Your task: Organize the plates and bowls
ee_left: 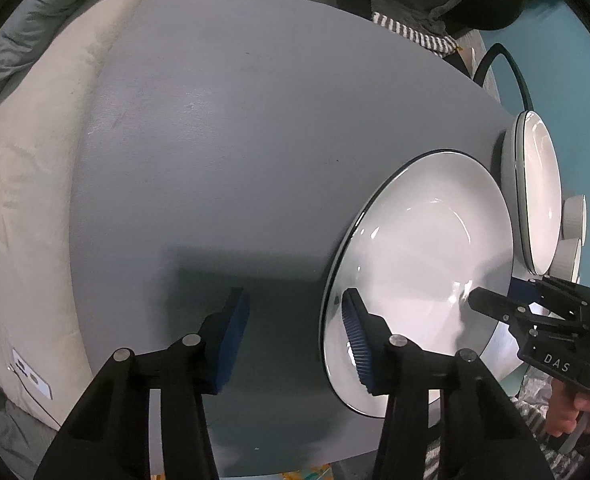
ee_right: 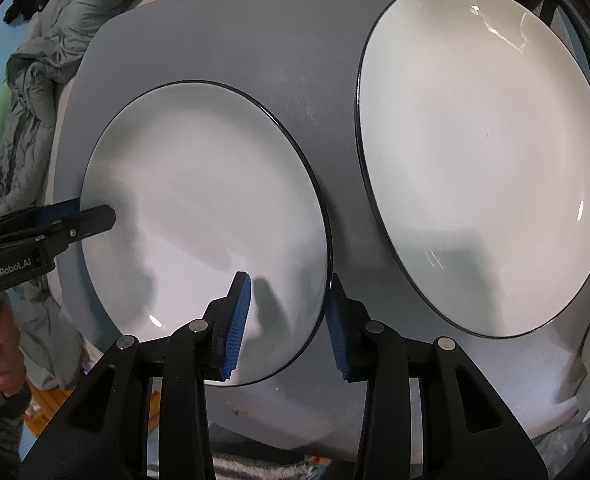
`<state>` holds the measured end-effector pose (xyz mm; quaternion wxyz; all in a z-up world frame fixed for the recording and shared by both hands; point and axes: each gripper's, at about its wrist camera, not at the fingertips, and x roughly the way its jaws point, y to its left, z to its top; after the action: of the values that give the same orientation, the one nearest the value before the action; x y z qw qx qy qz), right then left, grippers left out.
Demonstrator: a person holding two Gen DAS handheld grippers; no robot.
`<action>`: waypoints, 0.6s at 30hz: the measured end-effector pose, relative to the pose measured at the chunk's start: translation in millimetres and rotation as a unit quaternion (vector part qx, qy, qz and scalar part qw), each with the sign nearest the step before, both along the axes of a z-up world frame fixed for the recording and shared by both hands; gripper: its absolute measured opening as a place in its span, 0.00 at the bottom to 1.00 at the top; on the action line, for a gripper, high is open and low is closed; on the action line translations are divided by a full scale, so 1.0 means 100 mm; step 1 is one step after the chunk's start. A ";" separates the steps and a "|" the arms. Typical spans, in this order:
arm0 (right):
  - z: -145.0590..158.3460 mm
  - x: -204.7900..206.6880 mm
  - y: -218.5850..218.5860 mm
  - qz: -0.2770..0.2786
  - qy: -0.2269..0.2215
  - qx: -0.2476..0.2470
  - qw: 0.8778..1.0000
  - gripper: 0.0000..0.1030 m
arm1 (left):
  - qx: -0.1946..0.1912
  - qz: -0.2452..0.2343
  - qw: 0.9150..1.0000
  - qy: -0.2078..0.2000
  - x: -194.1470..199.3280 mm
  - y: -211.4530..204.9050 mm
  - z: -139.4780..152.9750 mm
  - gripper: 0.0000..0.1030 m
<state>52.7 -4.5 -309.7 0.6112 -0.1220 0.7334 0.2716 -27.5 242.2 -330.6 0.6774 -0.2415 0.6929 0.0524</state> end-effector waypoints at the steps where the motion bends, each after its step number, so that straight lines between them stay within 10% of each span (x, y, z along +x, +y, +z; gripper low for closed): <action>1: 0.00 0.00 0.01 0.001 -0.001 0.000 1.000 0.36 | 0.001 -0.002 1.000 -0.001 0.00 -0.01 0.00 0.44; 18: -0.05 0.01 -0.05 -0.004 0.004 -0.013 1.000 0.20 | -0.007 -0.019 1.000 -0.013 0.03 -0.12 0.06 0.12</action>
<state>54.0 -9.8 -315.2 0.6077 -0.1256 0.7397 0.2602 -24.1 230.0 -324.3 0.6858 -0.2334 0.6886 0.0317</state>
